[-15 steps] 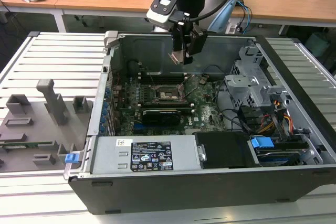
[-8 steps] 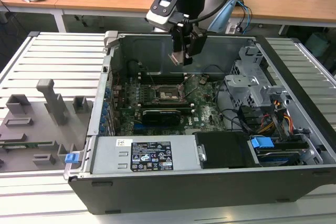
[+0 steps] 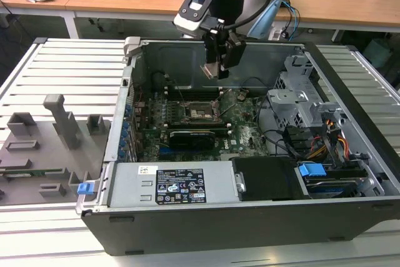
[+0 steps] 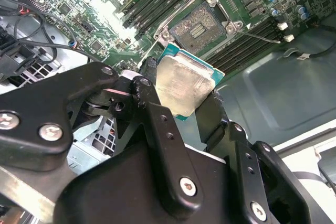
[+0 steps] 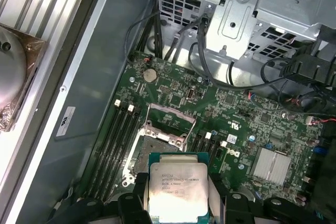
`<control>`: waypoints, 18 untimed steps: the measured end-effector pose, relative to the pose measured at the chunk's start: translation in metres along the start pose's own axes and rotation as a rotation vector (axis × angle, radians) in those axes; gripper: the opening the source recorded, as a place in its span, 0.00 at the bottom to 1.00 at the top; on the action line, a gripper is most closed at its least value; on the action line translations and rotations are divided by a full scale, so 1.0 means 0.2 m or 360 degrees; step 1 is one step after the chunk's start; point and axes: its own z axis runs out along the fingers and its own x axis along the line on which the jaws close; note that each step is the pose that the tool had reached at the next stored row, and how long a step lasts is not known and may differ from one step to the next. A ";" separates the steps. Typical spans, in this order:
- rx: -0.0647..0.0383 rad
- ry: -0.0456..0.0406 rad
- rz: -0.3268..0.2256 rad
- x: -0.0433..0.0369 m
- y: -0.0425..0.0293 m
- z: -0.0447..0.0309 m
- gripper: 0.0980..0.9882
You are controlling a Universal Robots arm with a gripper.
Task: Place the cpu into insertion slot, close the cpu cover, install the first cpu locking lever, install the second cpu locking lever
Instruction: 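Place the cpu into insertion slot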
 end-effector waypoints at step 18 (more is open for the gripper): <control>0.0000 -0.0002 0.0025 -0.001 -0.003 0.040 0.49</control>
